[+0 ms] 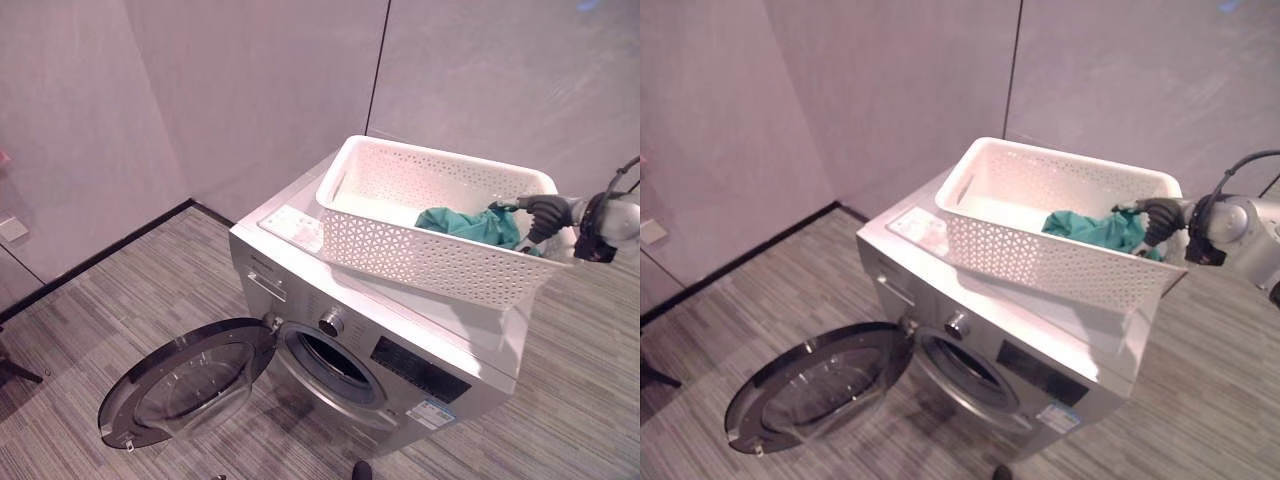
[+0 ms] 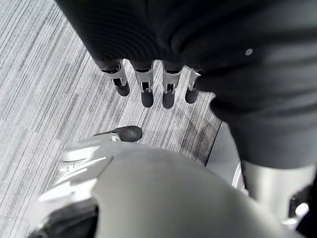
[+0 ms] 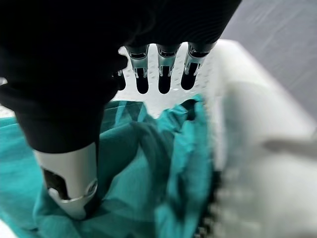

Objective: Grab the laundry basket,head to the washer,open it,put in the laundry and shut it.

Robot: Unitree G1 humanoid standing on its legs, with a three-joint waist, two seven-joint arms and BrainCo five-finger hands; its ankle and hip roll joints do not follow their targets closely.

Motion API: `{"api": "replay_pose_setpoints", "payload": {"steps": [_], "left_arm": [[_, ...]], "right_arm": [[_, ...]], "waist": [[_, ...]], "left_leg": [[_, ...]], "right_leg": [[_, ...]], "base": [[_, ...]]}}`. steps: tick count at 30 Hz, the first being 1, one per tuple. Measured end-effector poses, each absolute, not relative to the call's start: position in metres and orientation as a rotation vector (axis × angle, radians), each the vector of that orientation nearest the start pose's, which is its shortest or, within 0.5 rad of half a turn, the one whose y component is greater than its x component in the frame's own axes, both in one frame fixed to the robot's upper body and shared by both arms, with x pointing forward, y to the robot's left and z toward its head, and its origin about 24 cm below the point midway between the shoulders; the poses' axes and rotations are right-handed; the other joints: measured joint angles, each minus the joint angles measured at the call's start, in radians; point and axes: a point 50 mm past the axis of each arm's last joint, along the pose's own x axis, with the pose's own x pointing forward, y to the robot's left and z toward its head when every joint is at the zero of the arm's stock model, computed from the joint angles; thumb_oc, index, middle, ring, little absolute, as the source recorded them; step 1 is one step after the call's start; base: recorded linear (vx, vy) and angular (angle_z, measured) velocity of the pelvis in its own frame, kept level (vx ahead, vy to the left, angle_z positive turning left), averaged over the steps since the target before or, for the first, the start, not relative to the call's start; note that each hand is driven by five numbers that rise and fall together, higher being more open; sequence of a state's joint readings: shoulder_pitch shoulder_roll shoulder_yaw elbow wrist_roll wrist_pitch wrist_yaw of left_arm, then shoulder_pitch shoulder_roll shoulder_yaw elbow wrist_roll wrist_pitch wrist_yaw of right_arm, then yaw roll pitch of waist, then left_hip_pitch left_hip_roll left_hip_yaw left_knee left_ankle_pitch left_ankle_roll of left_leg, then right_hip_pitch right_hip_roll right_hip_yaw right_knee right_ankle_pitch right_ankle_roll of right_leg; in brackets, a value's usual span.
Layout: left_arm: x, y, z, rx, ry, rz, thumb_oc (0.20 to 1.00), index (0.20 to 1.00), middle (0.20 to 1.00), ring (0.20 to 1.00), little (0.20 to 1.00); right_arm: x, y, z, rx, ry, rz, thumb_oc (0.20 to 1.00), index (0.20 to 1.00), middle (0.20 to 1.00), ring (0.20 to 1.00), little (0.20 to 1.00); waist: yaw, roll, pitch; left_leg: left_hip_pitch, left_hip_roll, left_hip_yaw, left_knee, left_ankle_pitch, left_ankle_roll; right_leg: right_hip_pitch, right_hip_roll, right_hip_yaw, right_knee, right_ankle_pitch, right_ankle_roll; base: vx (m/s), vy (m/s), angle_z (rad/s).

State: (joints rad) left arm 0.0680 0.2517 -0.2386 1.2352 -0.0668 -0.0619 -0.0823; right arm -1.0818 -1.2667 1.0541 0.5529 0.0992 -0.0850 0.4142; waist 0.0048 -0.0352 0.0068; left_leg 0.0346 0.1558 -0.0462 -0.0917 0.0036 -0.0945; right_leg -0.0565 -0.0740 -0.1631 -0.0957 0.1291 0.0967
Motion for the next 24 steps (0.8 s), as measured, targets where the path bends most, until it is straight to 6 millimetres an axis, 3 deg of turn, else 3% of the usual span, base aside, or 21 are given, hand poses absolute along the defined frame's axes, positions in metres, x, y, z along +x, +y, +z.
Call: {"api": "replay_pose_setpoints", "payload": {"steps": [7, 11, 16, 17, 18, 20, 24], "left_arm": [[0.069, 0.228, -0.165, 0.234, 1.246, -0.064, 1.000, 1.000, 1.000, 1.000, 1.000], [0.084, 0.234, -0.161, 0.248, 1.200, -0.034, 1.000, 1.000, 1.000, 1.000, 1.000], [0.100, 0.236, -0.157, 0.270, 1.152, -0.039, 1.000, 1.000, 1.000, 1.000, 1.000], [0.101, 0.236, -0.156, 0.270, 1.147, -0.038, 1.000, 1.000, 1.000, 1.000, 1.000], [0.101, 0.236, -0.156, 0.270, 1.146, -0.037, 1.000, 1.000, 1.000, 1.000, 1.000], [0.101, 0.236, -0.156, 0.256, 1.145, -0.023, 1.000, 1.000, 1.000, 1.000, 1.000], [0.103, 0.233, -0.157, 0.249, 1.142, -0.025, 1.000, 1.000, 1.000, 1.000, 1.000]], "right_arm": [[0.349, -0.294, 0.201, -1.485, 0.320, 0.442, 1.000, 1.000, 1.000, 1.000, 1.000], [0.353, -0.291, 0.197, -1.521, 0.346, 0.455, 1.000, 1.000, 1.000, 1.000, 1.000], [0.352, -0.298, 0.207, -1.505, 0.325, 0.389, 1.000, 1.000, 1.000, 1.000, 1.000], [0.352, -0.299, 0.208, -1.501, 0.317, 0.380, 0.909, 0.909, 0.909, 0.909, 0.909], [0.352, -0.300, 0.210, -1.497, 0.310, 0.370, 0.909, 0.909, 0.909, 0.909, 0.909], [0.353, -0.300, 0.219, -1.502, 0.286, 0.345, 0.200, 0.200, 0.200, 0.200, 0.200], [0.354, -0.304, 0.231, -1.517, 0.265, 0.289, 0.200, 0.200, 0.200, 0.200, 0.200]], "waist": [[0.025, -0.017, 0.021], [0.036, -0.046, 0.067], [0.035, -0.048, 0.124], [0.034, -0.050, 0.128], [0.034, -0.045, 0.135], [0.033, -0.048, 0.133], [0.032, -0.038, 0.140]], "left_leg": [[-0.036, 0.012, -0.019, 0.000, 0.011, -0.016], [-0.097, 0.011, -0.027, 0.001, 0.028, -0.034], [-0.126, 0.011, -0.041, 0.006, 0.035, -0.038], [-0.127, 0.011, -0.040, 0.006, 0.035, -0.038], [-0.128, 0.011, -0.040, 0.005, 0.035, -0.038], [-0.136, 0.012, -0.037, 0.003, 0.035, -0.038], [-0.137, 0.010, -0.039, 0.003, 0.035, -0.038]], "right_leg": [[-0.026, 0.010, -0.018, 0.000, 0.000, -0.002], [-0.086, 0.011, -0.025, 0.006, 0.017, -0.008], [-0.105, 0.009, -0.037, 0.005, 0.020, -0.010], [-0.106, 0.008, -0.037, 0.003, 0.020, -0.011], [-0.108, 0.008, -0.037, 0.000, 0.020, -0.011], [-0.118, 0.008, -0.036, 0.000, 0.020, -0.010], [-0.118, 0.008, -0.037, 0.000, 0.020, -0.011]], "base": [[-0.02, -0.024, 0.07], [-0.05, -0.042, 0.06], [-0.05, -0.031, 0.07], [-0.03, -0.016, 0.03], [0.00, 0.000, 0.00], [0.00, 0.000, 0.00], [0.00, 0.000, 0.00]]}}
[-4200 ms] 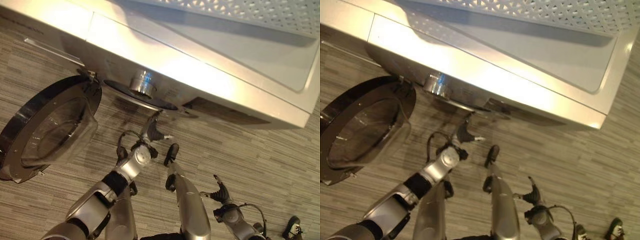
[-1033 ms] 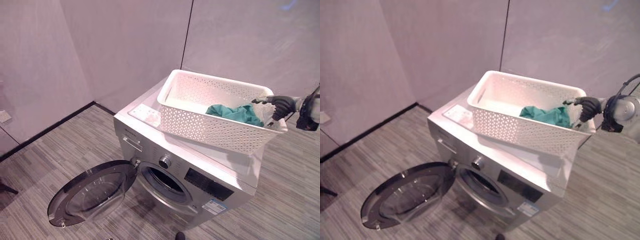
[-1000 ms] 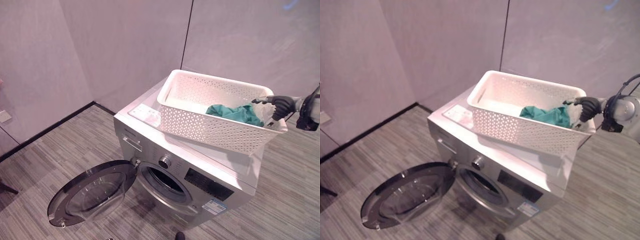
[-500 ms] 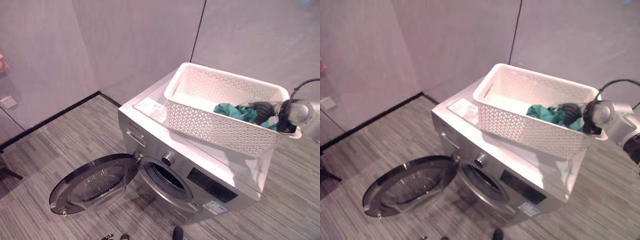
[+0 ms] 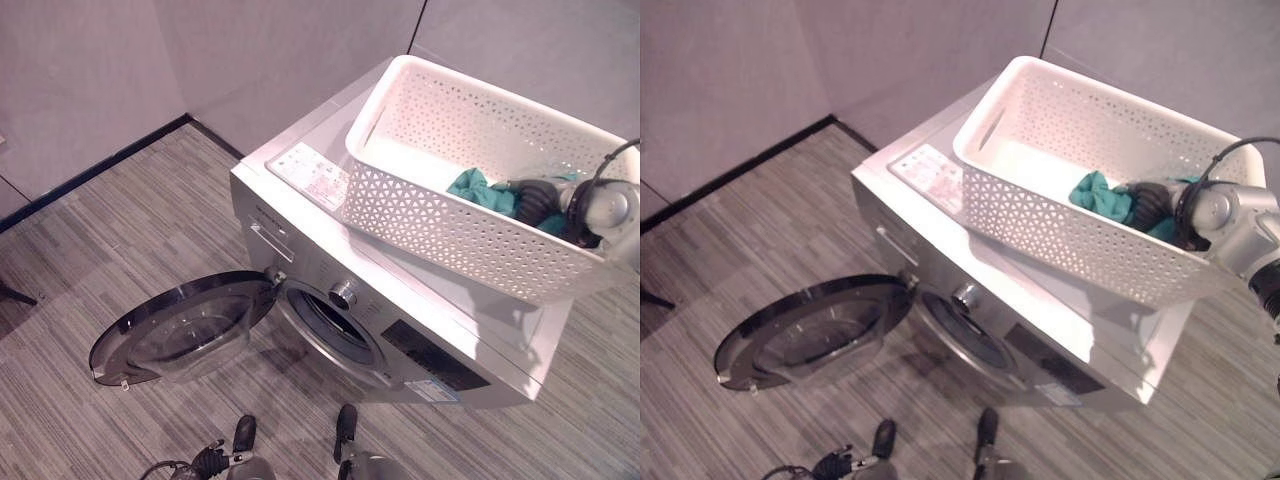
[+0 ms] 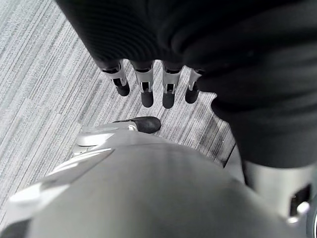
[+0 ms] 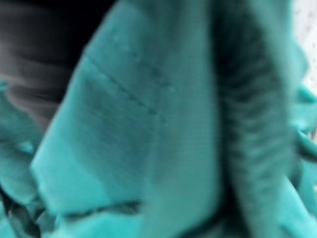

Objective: Grab the laundry basket,head to the washer,open it,put in the laundry and shut it.

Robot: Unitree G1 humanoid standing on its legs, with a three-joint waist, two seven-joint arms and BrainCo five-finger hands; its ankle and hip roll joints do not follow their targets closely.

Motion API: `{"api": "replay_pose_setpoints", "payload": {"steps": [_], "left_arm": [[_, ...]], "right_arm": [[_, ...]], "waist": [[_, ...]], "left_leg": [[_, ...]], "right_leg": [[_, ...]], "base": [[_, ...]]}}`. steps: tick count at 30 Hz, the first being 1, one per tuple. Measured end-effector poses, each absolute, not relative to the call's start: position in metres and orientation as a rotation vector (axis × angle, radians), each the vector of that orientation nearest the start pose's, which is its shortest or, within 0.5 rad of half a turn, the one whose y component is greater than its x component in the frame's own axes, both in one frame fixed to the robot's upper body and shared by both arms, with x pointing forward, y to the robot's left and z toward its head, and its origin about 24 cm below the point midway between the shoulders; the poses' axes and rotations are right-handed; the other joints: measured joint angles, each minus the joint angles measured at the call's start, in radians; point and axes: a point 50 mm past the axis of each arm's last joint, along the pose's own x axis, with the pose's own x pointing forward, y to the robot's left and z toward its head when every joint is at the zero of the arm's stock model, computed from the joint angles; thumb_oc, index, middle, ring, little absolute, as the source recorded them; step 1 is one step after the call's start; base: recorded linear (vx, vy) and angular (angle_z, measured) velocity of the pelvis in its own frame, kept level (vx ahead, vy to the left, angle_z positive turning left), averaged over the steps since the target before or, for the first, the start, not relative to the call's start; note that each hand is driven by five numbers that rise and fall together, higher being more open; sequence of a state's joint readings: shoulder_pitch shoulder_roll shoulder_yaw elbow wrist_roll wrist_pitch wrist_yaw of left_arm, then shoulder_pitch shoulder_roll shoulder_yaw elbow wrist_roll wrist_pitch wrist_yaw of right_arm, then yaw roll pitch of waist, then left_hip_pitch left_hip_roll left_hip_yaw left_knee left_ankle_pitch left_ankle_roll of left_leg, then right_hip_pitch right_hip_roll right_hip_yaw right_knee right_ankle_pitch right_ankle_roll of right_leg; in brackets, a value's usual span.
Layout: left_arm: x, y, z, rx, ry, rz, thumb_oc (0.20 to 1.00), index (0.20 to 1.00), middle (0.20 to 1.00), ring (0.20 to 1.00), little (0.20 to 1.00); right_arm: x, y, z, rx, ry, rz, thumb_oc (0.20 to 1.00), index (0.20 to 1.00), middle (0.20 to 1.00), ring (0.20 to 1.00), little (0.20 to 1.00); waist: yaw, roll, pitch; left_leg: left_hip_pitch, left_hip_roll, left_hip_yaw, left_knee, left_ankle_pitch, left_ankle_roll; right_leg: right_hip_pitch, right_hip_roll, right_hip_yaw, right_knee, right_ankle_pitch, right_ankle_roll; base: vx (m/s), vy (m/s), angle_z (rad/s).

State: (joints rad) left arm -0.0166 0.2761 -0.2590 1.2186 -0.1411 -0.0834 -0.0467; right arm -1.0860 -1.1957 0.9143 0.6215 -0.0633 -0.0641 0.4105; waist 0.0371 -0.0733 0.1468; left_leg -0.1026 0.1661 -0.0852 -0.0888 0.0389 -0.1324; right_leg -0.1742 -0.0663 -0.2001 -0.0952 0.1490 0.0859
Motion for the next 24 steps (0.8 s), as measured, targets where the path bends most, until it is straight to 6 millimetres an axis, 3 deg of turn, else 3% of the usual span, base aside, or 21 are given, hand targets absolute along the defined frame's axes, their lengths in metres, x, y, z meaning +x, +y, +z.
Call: {"api": "replay_pose_setpoints", "payload": {"steps": [6, 8, 12, 15, 16, 19, 24], "left_arm": [[0.106, 0.232, -0.157, 0.248, 1.139, -0.025, 1.000, 1.000, 1.000, 1.000, 1.000], [0.107, 0.232, -0.156, 0.250, 1.138, -0.024, 1.000, 1.000, 1.000, 1.000, 1.000], [0.108, 0.231, -0.156, 0.253, 1.134, -0.023, 1.000, 1.000, 1.000, 1.000, 1.000], [0.107, 0.232, -0.156, 0.257, 1.139, -0.021, 1.000, 1.000, 1.000, 1.000, 1.000], [0.106, 0.233, -0.156, 0.270, 1.137, -0.012, 1.000, 1.000, 1.000, 1.000, 1.000], [0.103, 0.234, -0.157, 0.282, 1.145, -0.003, 1.000, 1.000, 1.000, 1.000, 1.000], [0.098, 0.233, -0.158, 0.298, 1.154, 0.017, 1.000, 1.000, 1.000, 1.000, 1.000]], "right_arm": [[0.356, -0.310, 0.235, -1.498, 0.216, 0.196, 0.200, 0.200, 0.200, 0.200, 0.200], [0.356, -0.315, 0.232, -1.437, 0.209, 0.161, 0.200, 0.200, 0.200, 0.200, 0.200], [0.353, -0.318, 0.247, -1.238, 0.065, 0.063, 0.200, 0.200, 0.200, 0.200, 0.200], [0.349, -0.328, 0.272, -1.056, -0.085, -0.090, 0.200, 0.200, 0.200, 0.200, 0.200], [0.346, -0.329, 0.289, -0.993, -0.181, -0.151, 0.200, 0.200, 0.200, 0.200, 0.200], [0.344, -0.320, 0.316, -0.924, -0.327, -0.209, 0.200, 0.200, 0.200, 0.200, 0.200], [0.337, -0.303, 0.380, -0.846, -0.586, -0.382, 0.200, 0.200, 0.200, 0.200, 0.200]], "waist": [[0.000, 0.005, 0.003], [-0.002, 0.009, 0.004], [-0.009, 0.016, 0.002], [-0.013, 0.030, -0.004], [-0.014, 0.036, -0.014], [-0.012, 0.043, -0.035], [-0.002, 0.056, -0.069]], "left_leg": [[0.021, -0.003, 0.011, -0.001, -0.001, 0.002], [0.039, -0.002, 0.013, -0.001, -0.007, 0.009], [0.048, -0.003, 0.016, -0.001, -0.010, 0.014], [0.079, -0.004, 0.015, -0.002, -0.015, 0.022], [0.089, -0.005, 0.017, -0.002, -0.019, 0.027], [0.108, -0.007, 0.020, -0.002, -0.022, 0.026], [0.140, -0.020, 0.022, -0.002, -0.025, 0.027]], "right_leg": [[0.016, -0.002, 0.004, 0.008, 0.000, -0.001], [0.034, -0.003, 0.005, 0.004, -0.006, 0.000], [0.040, -0.002, 0.011, 0.008, -0.005, -0.001], [0.073, -0.003, 0.010, 0.008, -0.004, -0.003], [0.082, -0.004, 0.011, 0.007, -0.012, -0.003], [0.098, -0.004, 0.017, 0.008, -0.009, -0.006], [0.131, -0.013, 0.021, 0.008, -0.010, -0.003]], "base": [[0.02, 0.006, -0.04], [0.02, 0.012, 0.01], [0.03, 0.026, -0.02], [0.02, 0.041, 0.01], [0.01, 0.056, -0.02], [0.01, 0.073, -0.06], [-0.01, 0.075, 0.00]]}}
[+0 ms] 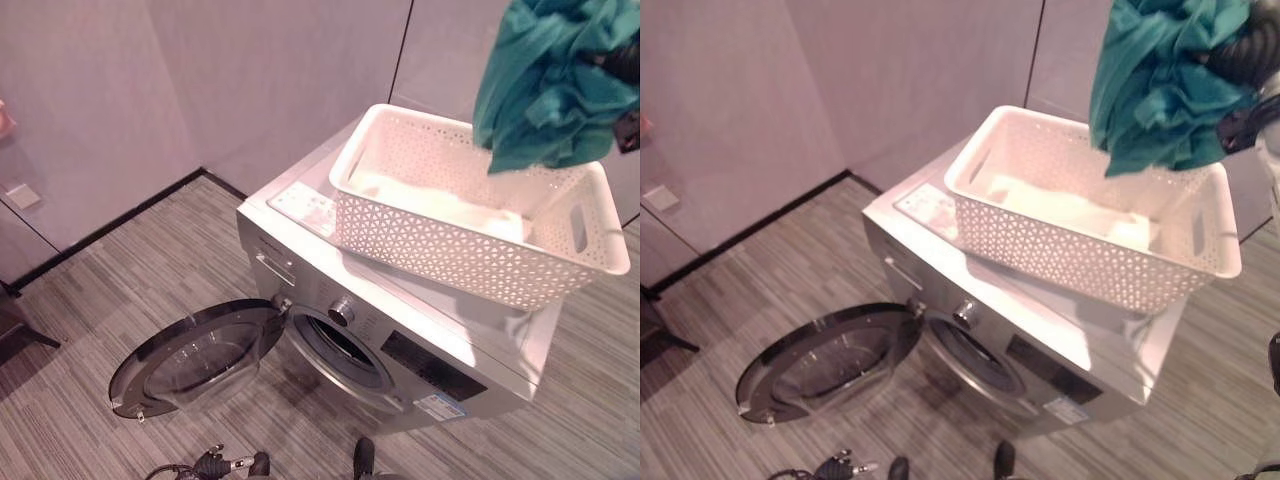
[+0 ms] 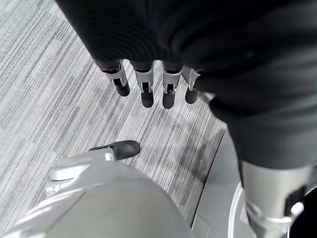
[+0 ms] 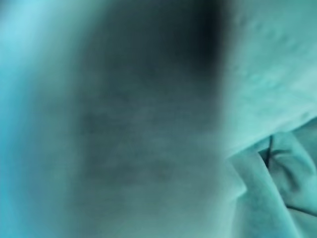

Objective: Grab the laundry basket,head to the washer,open it,put in the laundry and shut it.

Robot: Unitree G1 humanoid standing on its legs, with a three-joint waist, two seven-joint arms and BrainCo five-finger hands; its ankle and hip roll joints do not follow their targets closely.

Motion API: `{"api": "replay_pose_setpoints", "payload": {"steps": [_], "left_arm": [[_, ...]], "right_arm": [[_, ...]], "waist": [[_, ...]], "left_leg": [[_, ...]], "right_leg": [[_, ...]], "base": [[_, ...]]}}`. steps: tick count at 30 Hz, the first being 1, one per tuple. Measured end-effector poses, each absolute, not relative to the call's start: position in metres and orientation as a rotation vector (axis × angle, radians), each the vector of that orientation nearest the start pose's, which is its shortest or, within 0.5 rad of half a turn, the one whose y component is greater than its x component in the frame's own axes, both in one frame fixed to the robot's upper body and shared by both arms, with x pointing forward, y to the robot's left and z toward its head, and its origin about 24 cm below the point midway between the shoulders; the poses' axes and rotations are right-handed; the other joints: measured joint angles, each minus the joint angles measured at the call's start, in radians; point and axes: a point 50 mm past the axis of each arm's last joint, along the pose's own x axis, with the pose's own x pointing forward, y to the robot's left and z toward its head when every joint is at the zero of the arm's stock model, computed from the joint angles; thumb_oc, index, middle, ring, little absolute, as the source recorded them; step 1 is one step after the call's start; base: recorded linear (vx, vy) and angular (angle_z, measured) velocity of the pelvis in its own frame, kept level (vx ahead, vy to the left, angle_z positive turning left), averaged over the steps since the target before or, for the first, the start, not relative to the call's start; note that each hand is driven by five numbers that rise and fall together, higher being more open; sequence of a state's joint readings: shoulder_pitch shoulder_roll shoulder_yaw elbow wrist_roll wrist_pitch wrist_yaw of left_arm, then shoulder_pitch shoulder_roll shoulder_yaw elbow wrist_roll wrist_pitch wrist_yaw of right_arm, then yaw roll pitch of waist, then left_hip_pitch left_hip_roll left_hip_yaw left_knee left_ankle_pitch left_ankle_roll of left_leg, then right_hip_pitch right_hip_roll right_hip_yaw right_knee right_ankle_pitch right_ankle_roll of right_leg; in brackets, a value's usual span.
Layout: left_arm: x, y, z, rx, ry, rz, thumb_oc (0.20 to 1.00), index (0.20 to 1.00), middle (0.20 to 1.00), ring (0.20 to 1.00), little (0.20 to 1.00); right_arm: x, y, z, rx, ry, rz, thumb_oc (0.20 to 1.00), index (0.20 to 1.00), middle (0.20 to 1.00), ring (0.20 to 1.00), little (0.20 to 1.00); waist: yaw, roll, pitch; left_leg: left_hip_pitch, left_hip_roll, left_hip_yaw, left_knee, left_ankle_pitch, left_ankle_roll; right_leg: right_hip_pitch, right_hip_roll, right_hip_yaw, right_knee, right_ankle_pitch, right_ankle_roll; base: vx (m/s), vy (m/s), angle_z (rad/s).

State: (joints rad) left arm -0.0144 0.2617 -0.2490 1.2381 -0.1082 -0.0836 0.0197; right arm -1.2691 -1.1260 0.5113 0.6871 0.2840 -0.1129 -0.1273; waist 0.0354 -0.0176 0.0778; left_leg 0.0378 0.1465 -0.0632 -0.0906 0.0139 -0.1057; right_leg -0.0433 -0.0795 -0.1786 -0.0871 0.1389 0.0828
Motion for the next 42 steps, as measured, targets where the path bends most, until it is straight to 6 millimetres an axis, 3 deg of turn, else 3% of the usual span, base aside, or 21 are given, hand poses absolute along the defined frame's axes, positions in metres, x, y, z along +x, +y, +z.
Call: {"api": "replay_pose_setpoints", "payload": {"steps": [3, 7, 14, 17, 19, 24, 26, 28, 29, 30, 31, 32, 33, 34, 35, 36, 38, 39, 40, 41, 42], "left_arm": [[0.097, 0.235, -0.158, 0.309, 1.155, 0.030, 1.000, 1.000, 1.000, 1.000, 1.000], [0.093, 0.238, -0.159, 0.320, 1.169, 0.042, 1.000, 1.000, 1.000, 1.000, 1.000], [0.085, 0.242, -0.160, 0.336, 1.200, 0.071, 1.000, 1.000, 1.000, 1.000, 1.000], [0.081, 0.242, -0.161, 0.332, 1.211, 0.074, 1.000, 1.000, 1.000, 1.000, 1.000], [0.079, 0.242, -0.161, 0.318, 1.215, 0.088, 1.000, 1.000, 1.000, 1.000, 1.000], [0.076, 0.235, -0.164, 0.300, 1.219, 0.081, 1.000, 1.000, 1.000, 1.000, 1.000], [0.081, 0.232, -0.163, 0.291, 1.201, 0.076, 1.000, 1.000, 1.000, 1.000, 1.000], [0.080, 0.229, -0.163, 0.295, 1.201, 0.060, 1.000, 1.000, 1.000, 1.000, 1.000], [0.082, 0.230, -0.163, 0.310, 1.198, 0.051, 1.000, 1.000, 1.000, 1.000, 1.000], [0.086, 0.233, -0.161, 0.323, 1.184, 0.051, 1.000, 1.000, 1.000, 1.000, 1.000], [0.086, 0.239, -0.160, 0.333, 1.186, 0.056, 1.000, 1.000, 1.000, 1.000, 1.000], [0.093, 0.241, -0.157, 0.330, 1.163, 0.070, 1.000, 1.000, 1.000, 1.000, 1.000], [0.095, 0.240, -0.157, 0.315, 1.151, 0.079, 1.000, 1.000, 1.000, 1.000, 1.000], [0.099, 0.241, -0.155, 0.305, 1.134, 0.093, 1.000, 1.000, 1.000, 1.000, 1.000], [0.099, 0.246, -0.154, 0.300, 1.129, 0.116, 1.000, 1.000, 1.000, 1.000, 1.000], [0.091, 0.255, -0.153, 0.302, 1.148, 0.152, 1.000, 1.000, 1.000, 1.000, 1.000], [0.084, 0.267, -0.152, 0.310, 1.170, 0.190, 1.000, 1.000, 1.000, 1.000, 1.000], [0.077, 0.273, -0.151, 0.307, 1.182, 0.215, 1.000, 1.000, 1.000, 1.000, 1.000], [0.072, 0.280, -0.149, 0.318, 1.192, 0.231, 1.000, 1.000, 1.000, 1.000, 1.000], [0.069, 0.284, -0.148, 0.327, 1.200, 0.233, 1.000, 1.000, 1.000, 1.000, 1.000], [0.059, 0.281, -0.151, 0.313, 1.234, 0.238, 1.000, 1.000, 1.000, 1.000, 1.000]], "right_arm": [[0.333, -0.302, 0.403, -0.888, -0.647, -0.502, 0.200, 0.200, 0.200, 0.200, 0.200], [0.330, -0.319, 0.404, -0.957, -0.605, -0.630, 0.200, 0.200, 0.200, 0.200, 0.200], [0.292, -0.353, 0.422, -1.124, -0.586, -0.838, 0.200, 0.200, 0.200, 0.200, 0.200], [0.281, -0.359, 0.420, -1.140, -0.606, -0.869, 0.200, 0.200, 0.200, 0.200, 0.200], [0.276, -0.361, 0.404, -1.151, -0.612, -0.855, 0.200, 0.200, 0.200, 0.200, 0.200], [0.255, -0.382, 0.344, -1.214, -0.495, -0.831, 0.200, 0.200, 0.200, 0.200, 0.200], [0.231, -0.401, 0.304, -1.194, -0.395, -0.882, 0.200, 0.200, 0.200, 0.200, 0.200], [0.231, -0.405, 0.273, -1.192, -0.289, -0.860, 0.200, 0.200, 0.200, 0.200, 0.200], [0.220, -0.408, 0.243, -1.191, -0.216, -0.852, 0.200, 0.200, 0.200, 0.200, 0.200], [0.217, -0.406, 0.211, -1.158, -0.132, -0.825, 0.200, 0.200, 0.200, 0.200, 0.200], [0.207, -0.409, 0.181, -1.129, -0.022, -0.803, 0.200, 0.200, 0.200, 0.200, 0.200], [0.193, -0.414, 0.169, -1.105, 0.013, -0.835, 0.200, 0.200, 0.200, 0.200, 0.200], [0.188, -0.415, 0.158, -1.079, 0.051, -0.844, 0.200, 0.200, 0.200, 0.200, 0.200], [0.182, -0.418, 0.141, -1.044, 0.113, -0.852, 0.200, 0.200, 0.200, 0.200, 0.200], [0.173, -0.419, 0.120, -1.005, 0.205, -0.836, 0.200, 0.200, 0.200, 0.200, 0.200], [0.170, -0.414, 0.105, -0.957, 0.236, -0.823, 0.200, 0.200, 0.200, 0.200, 0.200], [0.167, -0.406, 0.085, -0.889, 0.271, -0.792, 0.200, 0.200, 0.200, 0.200, 0.200], [0.169, -0.394, 0.063, -0.822, 0.306, -0.746, 0.200, 0.200, 0.200, 0.200, 0.200], [0.170, -0.375, 0.036, -0.757, 0.369, -0.662, 0.200, 0.200, 0.200, 0.200, 0.200], [0.171, -0.364, 0.025, -0.725, 0.391, -0.611, 0.200, 0.200, 0.200, 0.200, 0.200], [0.177, -0.349, 0.011, -0.679, 0.411, -0.541, 0.200, 0.200, 0.200, 0.200, 0.200]], "waist": [[0.008, -0.018, -0.031], [0.004, -0.049, -0.055], [-0.013, -0.053, -0.059], [-0.025, -0.051, -0.058], [-0.041, -0.046, -0.051], [-0.086, -0.026, -0.025], [-0.112, -0.019, -0.015], [-0.130, -0.013, 0.007], [-0.135, -0.015, 0.024], [-0.130, -0.021, 0.046], [-0.156, -0.040, 0.065], [-0.158, -0.044, 0.069], [-0.156, -0.011, 0.078], [-0.147, 0.015, 0.096], [-0.149, 0.046, 0.101], [-0.139, 0.038, 0.098], [-0.129, 0.026, 0.093], [-0.110, 0.010, 0.084], [-0.065, -0.016, 0.071], [-0.042, -0.038, 0.065], [-0.029, -0.049, 0.063]], "left_leg": [[0.012, -0.006, -0.001, 0.000, -0.003, 0.004], [0.011, -0.018, 0.000, 0.000, -0.005, 0.009], [0.019, -0.043, 0.006, 0.000, -0.006, 0.017], [0.034, -0.054, 0.024, 0.000, -0.011, 0.023], [0.065, -0.063, 0.051, -0.001, -0.021, 0.034], [0.118, -0.101, 0.101, -0.002, -0.045, 0.066], [0.121, -0.129, 0.115, -0.001, -0.048, 0.076], [0.139, -0.152, 0.158, -0.001, -0.057, 0.090], [0.135, -0.173, 0.190, 0.002, -0.059, 0.103], [0.130, -0.178, 0.223, 0.002, -0.066, 0.117], [0.126, -0.222, 0.253, 0.020, -0.070, 0.144], [0.104, -0.230, 0.256, 0.043, -0.073, 0.169], [0.085, -0.196, 0.257, 0.043, -0.073, 0.178], [0.075, -0.170, 0.273, 0.042, -0.070, 0.178], [0.060, -0.143, 0.282, 0.034, -0.057, 0.178], [0.063, -0.139, 0.292, 0.035, -0.055, 0.178], [0.044, -0.133, 0.293, 0.042, -0.054, 0.177], [0.021, -0.113, 0.313, 0.052, -0.044, 0.163], [0.009, -0.096, 0.341, 0.048, -0.027, 0.133], [0.006, -0.098, 0.354, 0.046, -0.024, 0.129], [0.004, -0.097, 0.366, 0.040, -0.014, 0.114]], "right_leg": [[0.011, -0.010, 0.000, 0.000, -0.005, 0.007], [0.010, -0.023, 0.002, -0.002, -0.006, 0.008], [0.011, -0.046, 0.013, 0.000, 0.000, 0.028], [0.013, -0.049, 0.034, 0.001, 0.004, 0.030], [0.028, -0.051, 0.057, 0.000, 0.003, 0.036], [0.044, -0.089, 0.107, 0.020, -0.003, 0.063], [0.020, -0.106, 0.133, 0.056, -0.003, 0.080], [0.000, -0.117, 0.177, 0.071, 0.001, 0.087], [-0.033, -0.126, 0.202, 0.089, 0.021, 0.100], [-0.064, -0.131, 0.188, 0.097, 0.056, 0.101], [-0.054, -0.164, 0.171, 0.049, 0.054, 0.093], [-0.044, -0.184, 0.140, 0.015, 0.030, 0.095], [-0.058, -0.179, 0.105, 0.048, -0.011, 0.103], [-0.119, -0.170, 0.076, 0.182, -0.047, 0.067], [-0.160, -0.167, 0.034, 0.374, -0.096, 0.067], [-0.154, -0.174, 0.028, 0.453, -0.145, 0.073], [-0.093, -0.185, 0.010, 0.489, -0.209, 0.084], [-0.056, -0.185, -0.033, 0.503, -0.271, 0.091], [-0.011, -0.181, -0.084, 0.437, -0.277, 0.105], [0.027, -0.172, -0.085, 0.348, -0.278, 0.108], [0.079, -0.148, -0.103, 0.219, -0.274, 0.078]], "base": [[-0.02, 0.067, 0.02], [-0.01, 0.078, 0.00], [-0.02, 0.104, -0.02], [-0.05, 0.160, -0.20], [-0.05, 0.196, -0.34], [-0.08, 0.164, -0.30], [-0.13, 0.161, -0.24], [-0.17, 0.131, -0.63], [-0.20, 0.117, -1.08], [-0.24, 0.143, -1.03], [-0.26, 0.127, -0.62], [-0.21, 0.076, -0.25], [-0.12, 0.023, -0.23], [-0.08, -0.020, -0.40], [-0.08, -0.024, -0.47], [-0.10, -0.050, -0.30], [-0.08, -0.068, -0.13], [-0.07, -0.084, -0.44], [-0.08, -0.098, -0.69], [-0.01, -0.157, -0.77], [0.02, -0.127, -0.44]]}}
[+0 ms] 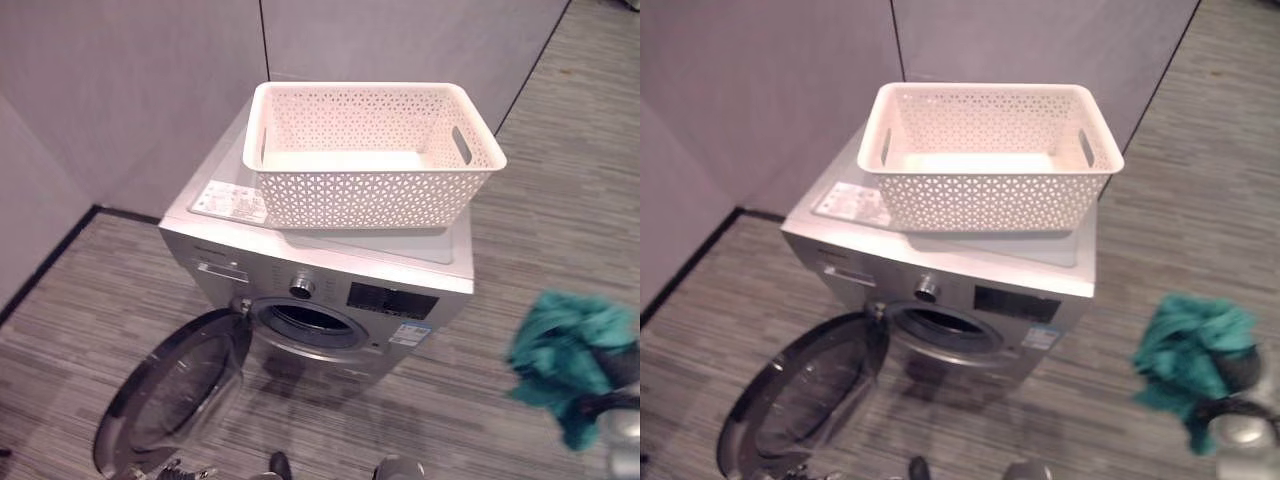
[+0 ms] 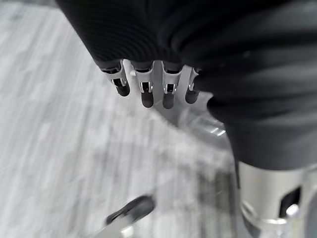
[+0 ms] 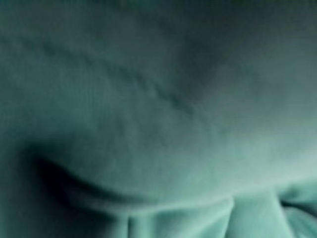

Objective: Grab the laundry basket,head to the washer,open it,put in the laundry and shut it.

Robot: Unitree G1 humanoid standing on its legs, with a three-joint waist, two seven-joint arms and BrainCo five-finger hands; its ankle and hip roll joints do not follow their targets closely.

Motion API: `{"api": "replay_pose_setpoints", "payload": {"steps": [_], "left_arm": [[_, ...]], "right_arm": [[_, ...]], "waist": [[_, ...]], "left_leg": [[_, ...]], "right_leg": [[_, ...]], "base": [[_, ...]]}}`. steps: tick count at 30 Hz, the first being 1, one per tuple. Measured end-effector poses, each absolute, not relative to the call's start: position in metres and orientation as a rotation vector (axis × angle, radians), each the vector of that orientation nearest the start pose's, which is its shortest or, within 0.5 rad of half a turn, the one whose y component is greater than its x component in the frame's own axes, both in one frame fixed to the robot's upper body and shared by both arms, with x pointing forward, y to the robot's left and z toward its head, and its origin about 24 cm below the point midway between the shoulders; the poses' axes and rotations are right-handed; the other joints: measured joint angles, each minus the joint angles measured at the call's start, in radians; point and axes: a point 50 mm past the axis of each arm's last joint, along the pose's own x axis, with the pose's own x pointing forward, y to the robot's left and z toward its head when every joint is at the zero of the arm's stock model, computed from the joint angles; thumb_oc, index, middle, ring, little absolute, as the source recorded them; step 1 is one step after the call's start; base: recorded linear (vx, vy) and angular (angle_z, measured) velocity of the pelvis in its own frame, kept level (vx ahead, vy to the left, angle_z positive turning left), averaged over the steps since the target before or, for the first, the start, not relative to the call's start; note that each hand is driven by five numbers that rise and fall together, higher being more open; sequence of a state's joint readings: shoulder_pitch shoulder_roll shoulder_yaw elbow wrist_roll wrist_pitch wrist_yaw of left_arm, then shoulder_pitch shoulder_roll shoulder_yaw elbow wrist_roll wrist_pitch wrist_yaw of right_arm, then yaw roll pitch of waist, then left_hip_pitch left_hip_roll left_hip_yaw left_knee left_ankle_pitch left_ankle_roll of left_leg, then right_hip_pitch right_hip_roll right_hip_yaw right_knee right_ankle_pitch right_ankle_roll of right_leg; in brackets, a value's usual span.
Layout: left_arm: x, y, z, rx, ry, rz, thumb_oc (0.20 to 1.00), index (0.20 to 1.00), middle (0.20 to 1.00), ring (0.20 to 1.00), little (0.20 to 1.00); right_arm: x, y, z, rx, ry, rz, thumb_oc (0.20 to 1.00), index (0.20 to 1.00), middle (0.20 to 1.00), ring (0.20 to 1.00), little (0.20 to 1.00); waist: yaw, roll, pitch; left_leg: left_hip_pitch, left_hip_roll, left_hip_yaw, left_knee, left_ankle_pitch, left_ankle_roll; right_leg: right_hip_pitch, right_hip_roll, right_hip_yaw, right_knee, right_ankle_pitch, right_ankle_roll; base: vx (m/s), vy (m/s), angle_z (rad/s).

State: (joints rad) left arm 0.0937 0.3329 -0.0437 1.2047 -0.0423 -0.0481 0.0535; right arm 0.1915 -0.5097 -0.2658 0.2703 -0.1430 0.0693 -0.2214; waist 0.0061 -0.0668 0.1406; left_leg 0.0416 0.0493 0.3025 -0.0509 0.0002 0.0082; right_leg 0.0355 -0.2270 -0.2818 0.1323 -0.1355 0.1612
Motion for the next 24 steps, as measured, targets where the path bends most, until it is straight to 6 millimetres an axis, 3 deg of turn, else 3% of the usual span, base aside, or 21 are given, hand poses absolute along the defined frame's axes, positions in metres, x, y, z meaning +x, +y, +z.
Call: {"api": "replay_pose_setpoints", "payload": {"steps": [1, 4, 5, 6, 8, 12, 13, 14, 17, 19, 20, 23, 24], "left_arm": [[0.053, 0.272, -0.155, 0.290, 1.247, 0.225, 1.000, 1.000, 1.000, 1.000, 1.000], [0.046, 0.262, -0.159, 0.261, 1.261, 0.206, 1.000, 1.000, 1.000, 1.000, 1.000], [0.047, 0.262, -0.159, 0.260, 1.254, 0.206, 1.000, 1.000, 1.000, 1.000, 1.000], [0.048, 0.263, -0.159, 0.259, 1.252, 0.210, 1.000, 1.000, 1.000, 1.000, 1.000], [0.050, 0.263, -0.158, 0.262, 1.242, 0.210, 1.000, 1.000, 1.000, 1.000, 1.000], [0.065, 0.267, -0.154, 0.302, 1.193, 0.199, 1.000, 1.000, 1.000, 1.000, 1.000], [0.071, 0.265, -0.154, 0.315, 1.177, 0.181, 1.000, 1.000, 1.000, 1.000, 1.000], [0.073, 0.263, -0.154, 0.319, 1.170, 0.172, 1.000, 1.000, 1.000, 1.000, 1.000], [0.107, 0.253, -0.147, 0.339, 1.051, 0.142, 1.000, 1.000, 1.000, 1.000, 1.000], [0.110, 0.246, -0.147, 0.332, 1.025, 0.136, 1.000, 1.000, 1.000, 1.000, 1.000], [0.115, 0.248, -0.144, 0.344, 1.004, 0.149, 1.000, 1.000, 1.000, 1.000, 1.000], [0.152, 0.225, -0.131, 0.307, 0.846, 0.116, 1.000, 1.000, 1.000, 1.000, 1.000], [0.166, 0.211, -0.126, 0.279, 0.784, 0.092, 1.000, 1.000, 1.000, 1.000, 1.000]], "right_arm": [[0.179, -0.341, 0.001, -0.640, 0.427, -0.510, 0.200, 0.200, 0.200, 0.200, 0.200], [0.173, -0.311, -0.040, -0.546, 0.552, -0.351, 0.200, 0.200, 0.200, 0.200, 0.200], [0.170, -0.306, -0.047, -0.526, 0.583, -0.328, 0.200, 0.200, 0.200, 0.200, 0.200], [0.163, -0.288, -0.066, -0.489, 0.653, -0.228, 0.200, 0.200, 0.200, 0.200, 0.200], [0.153, -0.265, -0.082, -0.444, 0.711, -0.102, 0.200, 0.200, 0.200, 0.200, 0.200], [0.146, -0.226, -0.107, -0.338, 0.786, 0.032, 0.200, 0.200, 0.200, 0.200, 0.200], [0.149, -0.215, -0.110, -0.301, 0.785, 0.064, 0.200, 0.200, 0.200, 0.200, 0.200], [0.153, -0.202, -0.112, -0.273, 0.779, 0.092, 0.200, 0.200, 0.200, 0.200, 0.200], [0.174, -0.173, -0.116, -0.247, 0.763, 0.179, 0.200, 0.200, 0.200, 0.200, 0.200], [0.189, -0.155, -0.110, -0.201, 0.716, 0.202, 0.200, 0.200, 0.200, 0.200, 0.200], [0.194, -0.151, -0.111, -0.205, 0.714, 0.198, 0.200, 0.200, 0.200, 0.200, 0.200], [0.243, -0.148, -0.092, -0.178, 0.648, 0.107, 0.200, 0.200, 0.200, 0.200, 0.200], [0.267, -0.147, -0.078, -0.125, 0.604, 0.034, 0.200, 0.200, 0.200, 0.200, 0.200]], "waist": [[0.006, 0.019, -0.012], [0.035, 0.026, -0.046], [0.038, 0.024, -0.049], [0.037, 0.016, -0.073], [0.043, 0.012, -0.078], [0.048, -0.023, -0.083], [0.069, -0.023, -0.075], [0.077, -0.020, -0.067], [0.097, -0.017, -0.019], [0.136, 0.009, 0.008], [0.136, 0.008, 0.015], [0.154, 0.050, 0.108], [0.161, 0.080, 0.160]], "left_leg": [[-0.003, 0.016, 0.002, -0.012, 0.007, -0.002], [-0.012, 0.036, 0.010, -0.020, 0.023, -0.011], [-0.012, 0.038, 0.008, -0.020, 0.023, -0.011], [-0.031, 0.040, 0.005, -0.020, 0.024, -0.013], [-0.044, 0.042, -0.008, -0.020, 0.026, -0.016], [-0.091, 0.042, -0.050, -0.021, 0.041, -0.037], [-0.103, 0.040, -0.052, -0.020, 0.044, -0.040], [-0.113, 0.038, -0.056, -0.019, 0.049, -0.039], [-0.178, 0.035, -0.106, 0.010, 0.060, -0.052], [-0.197, 0.031, -0.109, 0.017, 0.066, -0.052], [-0.220, 0.030, -0.125, 0.035, 0.066, -0.052], [-0.332, 0.035, -0.168, 0.092, 0.074, -0.046], [-0.375, 0.033, -0.187, 0.108, 0.082, -0.040]], "right_leg": [[0.002, 0.023, -0.001, -0.031, 0.028, -0.009], [0.002, 0.057, 0.024, -0.084, 0.049, -0.022], [0.003, 0.061, 0.025, -0.090, 0.050, -0.024], [-0.002, 0.066, 0.020, -0.105, 0.054, -0.028], [0.000, 0.069, 0.006, -0.117, 0.059, -0.030], [0.001, 0.079, -0.034, -0.179, 0.092, -0.030], [0.001, 0.078, -0.036, -0.195, 0.105, -0.027], [0.002, 0.078, -0.039, -0.205, 0.110, -0.026], [-0.020, 0.082, -0.084, -0.219, 0.129, -0.027], [-0.033, 0.078, -0.087, -0.217, 0.132, -0.027], [-0.043, 0.076, -0.089, -0.215, 0.132, -0.025], [-0.118, 0.079, -0.126, -0.179, 0.138, -0.031], [-0.153, 0.075, -0.140, -0.153, 0.138, -0.033]], "base": [[0.04, -0.116, -0.34], [-0.04, -0.090, -0.26], [-0.04, -0.074, -0.03], [-0.03, -0.056, 0.04], [-0.06, -0.091, 0.17], [-0.09, -0.072, 0.31], [-0.12, -0.061, 0.09], [-0.15, -0.064, 0.23], [-0.08, -0.028, 0.42], [-0.19, -0.039, 0.11], [-0.21, -0.001, 0.26], [-0.14, 0.023, 0.38], [-0.06, 0.024, 0.22]]}}
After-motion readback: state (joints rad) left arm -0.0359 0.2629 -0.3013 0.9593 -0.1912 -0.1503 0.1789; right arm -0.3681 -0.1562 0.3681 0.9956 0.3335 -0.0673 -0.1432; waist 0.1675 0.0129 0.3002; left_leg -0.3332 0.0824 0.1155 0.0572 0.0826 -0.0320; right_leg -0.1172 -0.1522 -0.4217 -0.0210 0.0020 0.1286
